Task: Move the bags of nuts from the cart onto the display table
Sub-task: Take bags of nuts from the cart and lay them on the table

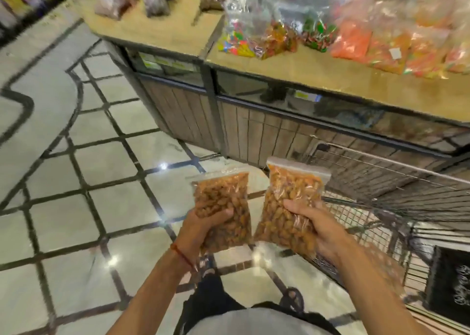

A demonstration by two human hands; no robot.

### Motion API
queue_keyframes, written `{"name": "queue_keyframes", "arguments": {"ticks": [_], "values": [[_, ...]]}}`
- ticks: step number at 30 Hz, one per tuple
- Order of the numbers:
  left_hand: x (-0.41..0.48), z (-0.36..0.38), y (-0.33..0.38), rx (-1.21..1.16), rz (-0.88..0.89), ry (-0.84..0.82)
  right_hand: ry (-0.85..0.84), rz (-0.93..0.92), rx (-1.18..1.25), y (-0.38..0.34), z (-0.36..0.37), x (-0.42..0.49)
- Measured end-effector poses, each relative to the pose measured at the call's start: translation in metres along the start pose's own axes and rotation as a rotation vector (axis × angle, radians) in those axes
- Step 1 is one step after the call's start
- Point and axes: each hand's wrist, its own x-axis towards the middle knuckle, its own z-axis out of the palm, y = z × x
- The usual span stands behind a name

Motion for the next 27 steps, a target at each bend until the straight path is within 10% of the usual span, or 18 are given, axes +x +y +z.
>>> {"name": "queue_keyframes", "arguments": {"ticks": [13, 27], "values": [[0.087, -0.204, 0.114, 0.05, 0.026, 0.0, 0.034, -0.026, -0.073, -0.002, 0.211, 0.128], [0.255, -0.237, 0.235, 0.138, 0.083, -0.006, 0.039, -0.108, -0.087, -0.117, 0.278, 0.292]]}}
